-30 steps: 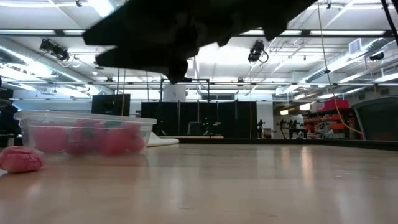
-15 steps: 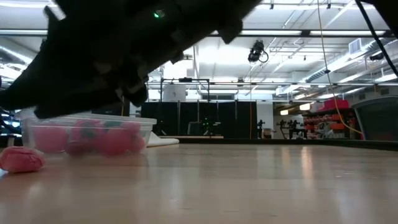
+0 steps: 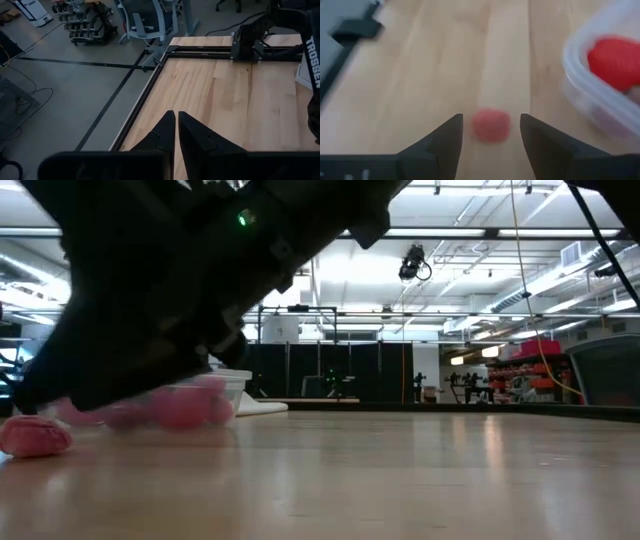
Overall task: Pick and placing Produce into tupperware
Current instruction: Put the peach into the transparent bin
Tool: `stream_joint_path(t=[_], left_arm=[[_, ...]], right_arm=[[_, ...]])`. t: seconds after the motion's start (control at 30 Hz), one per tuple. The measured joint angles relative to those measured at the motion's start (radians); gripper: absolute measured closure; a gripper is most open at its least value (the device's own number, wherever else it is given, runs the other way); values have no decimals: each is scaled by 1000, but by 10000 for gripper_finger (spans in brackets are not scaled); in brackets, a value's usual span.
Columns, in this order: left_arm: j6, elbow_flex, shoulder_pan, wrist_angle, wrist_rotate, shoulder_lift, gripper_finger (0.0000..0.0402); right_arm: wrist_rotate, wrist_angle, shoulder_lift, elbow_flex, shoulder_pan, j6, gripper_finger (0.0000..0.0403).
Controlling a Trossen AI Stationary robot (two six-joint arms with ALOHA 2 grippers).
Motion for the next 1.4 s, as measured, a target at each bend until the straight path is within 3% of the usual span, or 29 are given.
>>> stream_joint_path(t=[0.63, 1.4], left_arm=[[-3, 0, 0, 0, 0, 0, 374], [0, 0, 0, 1, 0, 0, 377]], right_arm=[[83, 71, 49, -2, -7, -62, 196], [40, 193, 63, -1, -17, -73, 196]])
